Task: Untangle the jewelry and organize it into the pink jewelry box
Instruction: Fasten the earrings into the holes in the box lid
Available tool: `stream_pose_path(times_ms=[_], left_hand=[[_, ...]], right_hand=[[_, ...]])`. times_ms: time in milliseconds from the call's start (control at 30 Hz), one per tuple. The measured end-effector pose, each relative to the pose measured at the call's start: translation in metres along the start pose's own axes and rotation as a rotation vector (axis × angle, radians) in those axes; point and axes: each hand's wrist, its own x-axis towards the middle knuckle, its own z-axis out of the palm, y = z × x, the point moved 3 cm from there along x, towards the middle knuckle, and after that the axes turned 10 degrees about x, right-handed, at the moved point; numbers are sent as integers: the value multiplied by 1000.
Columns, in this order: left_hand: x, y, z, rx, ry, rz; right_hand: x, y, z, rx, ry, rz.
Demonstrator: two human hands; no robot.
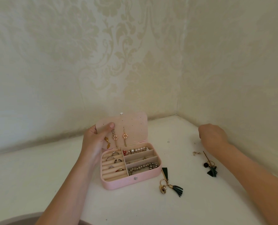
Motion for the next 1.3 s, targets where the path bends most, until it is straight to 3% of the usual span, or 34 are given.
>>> stream_pose_path(times_ms=[733, 1000, 1167, 1300], left_hand=[[4, -5, -3, 4, 3, -19], [2, -4, -4, -2, 7, -44], [2, -3, -5, 21, 4, -47], [3, -1, -4, 54, -2, -11]], right_hand=[[16, 24, -1, 580, 121, -22], [7, -7, -39, 971, 84, -99], [0, -67, -81, 1525, -52, -272], [2, -122, -113, 1670, -109, -449]])
